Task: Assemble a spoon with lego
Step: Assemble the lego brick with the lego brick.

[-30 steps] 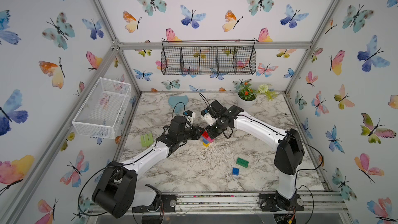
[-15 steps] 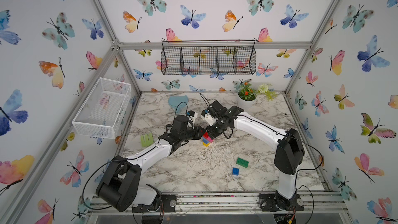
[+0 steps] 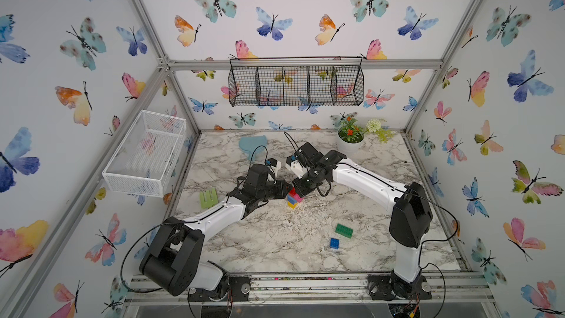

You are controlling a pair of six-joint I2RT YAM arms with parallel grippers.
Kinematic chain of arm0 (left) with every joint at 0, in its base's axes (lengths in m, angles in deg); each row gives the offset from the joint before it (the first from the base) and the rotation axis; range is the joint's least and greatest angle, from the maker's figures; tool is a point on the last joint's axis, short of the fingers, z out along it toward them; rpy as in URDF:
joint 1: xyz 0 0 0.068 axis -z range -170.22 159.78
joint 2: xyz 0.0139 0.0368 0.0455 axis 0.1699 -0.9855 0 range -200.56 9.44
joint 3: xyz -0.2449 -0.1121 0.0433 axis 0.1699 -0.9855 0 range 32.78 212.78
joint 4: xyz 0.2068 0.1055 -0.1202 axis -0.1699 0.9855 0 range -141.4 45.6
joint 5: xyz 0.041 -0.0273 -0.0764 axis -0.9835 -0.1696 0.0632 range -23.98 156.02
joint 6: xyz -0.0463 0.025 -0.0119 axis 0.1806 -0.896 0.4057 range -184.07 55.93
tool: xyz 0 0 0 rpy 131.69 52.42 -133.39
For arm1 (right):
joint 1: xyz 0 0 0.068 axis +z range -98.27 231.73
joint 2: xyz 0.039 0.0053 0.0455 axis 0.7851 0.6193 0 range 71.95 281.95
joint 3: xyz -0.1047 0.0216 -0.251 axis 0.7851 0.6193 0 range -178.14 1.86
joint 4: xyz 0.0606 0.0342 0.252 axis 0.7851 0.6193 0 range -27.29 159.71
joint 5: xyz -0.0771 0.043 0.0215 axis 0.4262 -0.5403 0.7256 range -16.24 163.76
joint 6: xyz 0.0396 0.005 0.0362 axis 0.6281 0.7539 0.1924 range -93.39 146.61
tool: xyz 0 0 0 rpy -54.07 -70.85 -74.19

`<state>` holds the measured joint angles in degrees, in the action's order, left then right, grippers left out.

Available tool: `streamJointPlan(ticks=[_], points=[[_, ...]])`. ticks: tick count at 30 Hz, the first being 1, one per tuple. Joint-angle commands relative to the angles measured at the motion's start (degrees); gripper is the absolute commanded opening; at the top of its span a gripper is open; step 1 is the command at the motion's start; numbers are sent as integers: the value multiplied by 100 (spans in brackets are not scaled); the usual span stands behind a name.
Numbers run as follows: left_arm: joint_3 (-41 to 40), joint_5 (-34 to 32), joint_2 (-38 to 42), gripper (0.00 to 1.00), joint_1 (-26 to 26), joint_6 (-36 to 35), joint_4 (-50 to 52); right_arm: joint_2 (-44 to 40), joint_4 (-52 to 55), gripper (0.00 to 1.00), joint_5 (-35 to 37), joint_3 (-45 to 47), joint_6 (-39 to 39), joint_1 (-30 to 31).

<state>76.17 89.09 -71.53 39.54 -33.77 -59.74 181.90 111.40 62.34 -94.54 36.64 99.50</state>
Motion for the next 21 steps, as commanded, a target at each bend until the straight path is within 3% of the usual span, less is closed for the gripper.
streamJointPlan(ticks=[1,21], points=[[64,41,-63,9,30,-123,-33,248,88,2,-44,231,0,-13],[24,77,-28,9,31,-71,-88,172,-102,2,-385,-185,109,-9]])
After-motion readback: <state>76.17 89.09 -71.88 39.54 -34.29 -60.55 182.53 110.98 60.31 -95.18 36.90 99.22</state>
